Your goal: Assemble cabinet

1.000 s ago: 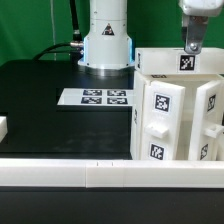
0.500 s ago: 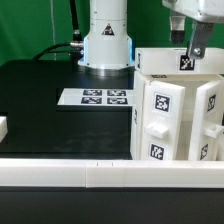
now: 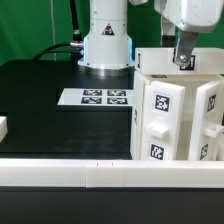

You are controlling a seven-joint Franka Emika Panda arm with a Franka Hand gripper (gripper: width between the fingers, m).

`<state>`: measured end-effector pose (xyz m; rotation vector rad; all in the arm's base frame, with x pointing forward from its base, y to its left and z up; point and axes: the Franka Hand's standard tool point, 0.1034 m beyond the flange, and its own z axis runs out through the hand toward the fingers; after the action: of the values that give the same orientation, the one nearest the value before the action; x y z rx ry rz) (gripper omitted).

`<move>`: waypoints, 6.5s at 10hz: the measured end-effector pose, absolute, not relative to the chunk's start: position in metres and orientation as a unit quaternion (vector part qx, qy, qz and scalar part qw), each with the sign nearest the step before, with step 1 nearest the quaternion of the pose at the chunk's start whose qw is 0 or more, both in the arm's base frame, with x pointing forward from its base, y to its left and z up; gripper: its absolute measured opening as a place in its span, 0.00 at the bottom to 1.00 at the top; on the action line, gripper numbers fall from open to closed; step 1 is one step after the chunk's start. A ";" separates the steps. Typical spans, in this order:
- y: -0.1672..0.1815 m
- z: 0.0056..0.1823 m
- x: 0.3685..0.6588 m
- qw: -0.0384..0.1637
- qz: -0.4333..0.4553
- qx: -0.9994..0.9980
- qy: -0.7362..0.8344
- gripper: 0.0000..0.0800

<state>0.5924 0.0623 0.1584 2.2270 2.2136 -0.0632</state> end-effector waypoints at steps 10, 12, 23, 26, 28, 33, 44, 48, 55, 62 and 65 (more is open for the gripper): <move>0.058 0.152 0.593 0.003 -0.020 0.799 0.602 0.70; 0.058 0.152 0.593 0.005 -0.020 0.846 0.532 0.70; 0.086 0.149 0.586 -0.009 -0.020 0.977 -0.210 0.70; 0.090 0.148 0.585 -0.012 -0.022 0.953 -0.302 0.70; 0.095 0.148 0.587 -0.015 -0.013 0.914 -0.404 0.70; 0.103 0.148 0.591 -0.023 -0.012 0.765 -0.644 0.70; 0.113 0.160 0.600 -0.071 -0.030 0.641 -0.764 1.00; 0.116 0.175 0.604 -0.097 -0.039 0.651 -0.752 1.00; 0.115 0.179 0.612 -0.094 -0.022 0.914 -0.395 1.00; 0.110 0.178 0.610 -0.042 0.003 0.999 -0.031 1.00; 0.109 0.178 0.611 -0.034 0.008 0.994 0.103 1.00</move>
Offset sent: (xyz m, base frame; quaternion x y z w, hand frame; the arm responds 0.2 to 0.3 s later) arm -0.0001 -0.0015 -0.0018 0.0089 -0.0053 0.0127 0.9999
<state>0.6106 0.1088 0.1777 3.1926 0.3308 0.0265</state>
